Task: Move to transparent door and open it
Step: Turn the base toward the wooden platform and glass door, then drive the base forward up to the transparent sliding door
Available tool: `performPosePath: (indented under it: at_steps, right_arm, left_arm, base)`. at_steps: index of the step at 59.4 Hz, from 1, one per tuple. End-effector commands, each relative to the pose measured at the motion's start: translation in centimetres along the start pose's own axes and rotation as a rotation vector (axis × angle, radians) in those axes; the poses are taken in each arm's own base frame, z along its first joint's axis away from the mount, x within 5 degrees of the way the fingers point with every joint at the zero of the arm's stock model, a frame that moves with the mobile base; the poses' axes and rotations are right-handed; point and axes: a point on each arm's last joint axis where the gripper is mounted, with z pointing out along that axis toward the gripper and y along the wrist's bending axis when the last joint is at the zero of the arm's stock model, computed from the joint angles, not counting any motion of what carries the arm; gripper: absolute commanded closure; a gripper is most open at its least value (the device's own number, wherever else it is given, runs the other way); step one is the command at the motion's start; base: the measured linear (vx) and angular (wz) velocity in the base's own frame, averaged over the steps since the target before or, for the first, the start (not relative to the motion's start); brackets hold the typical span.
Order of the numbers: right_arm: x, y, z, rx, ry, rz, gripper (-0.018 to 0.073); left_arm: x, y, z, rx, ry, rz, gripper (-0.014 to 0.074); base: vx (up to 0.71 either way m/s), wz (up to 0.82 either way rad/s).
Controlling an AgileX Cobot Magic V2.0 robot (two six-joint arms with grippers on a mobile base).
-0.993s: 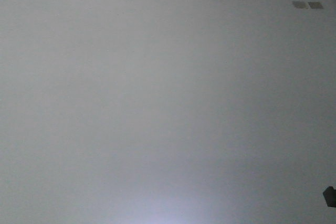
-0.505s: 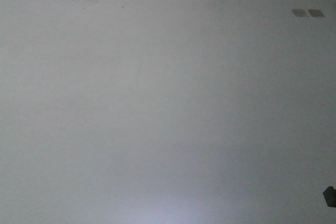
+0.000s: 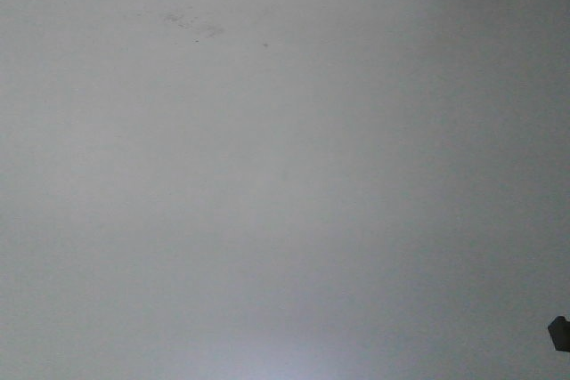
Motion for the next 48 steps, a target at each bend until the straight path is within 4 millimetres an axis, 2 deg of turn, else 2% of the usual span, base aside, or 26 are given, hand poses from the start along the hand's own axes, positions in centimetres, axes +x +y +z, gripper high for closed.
performPosePath:
  at_steps: [1, 48]
  right_arm:
    - [-0.42, 0.12, -0.04, -0.012, -0.089, -0.011, 0.0567]
    - [-0.42, 0.12, -0.04, -0.012, -0.089, -0.011, 0.0567]
  left_arm:
    - [0.32, -0.02, 0.04, 0.006, -0.052, -0.018, 0.0593]
    - [0.32, -0.02, 0.04, 0.006, -0.052, -0.018, 0.0593]
  base:
    - [0.75, 0.48]
    - [0.74, 0.52]
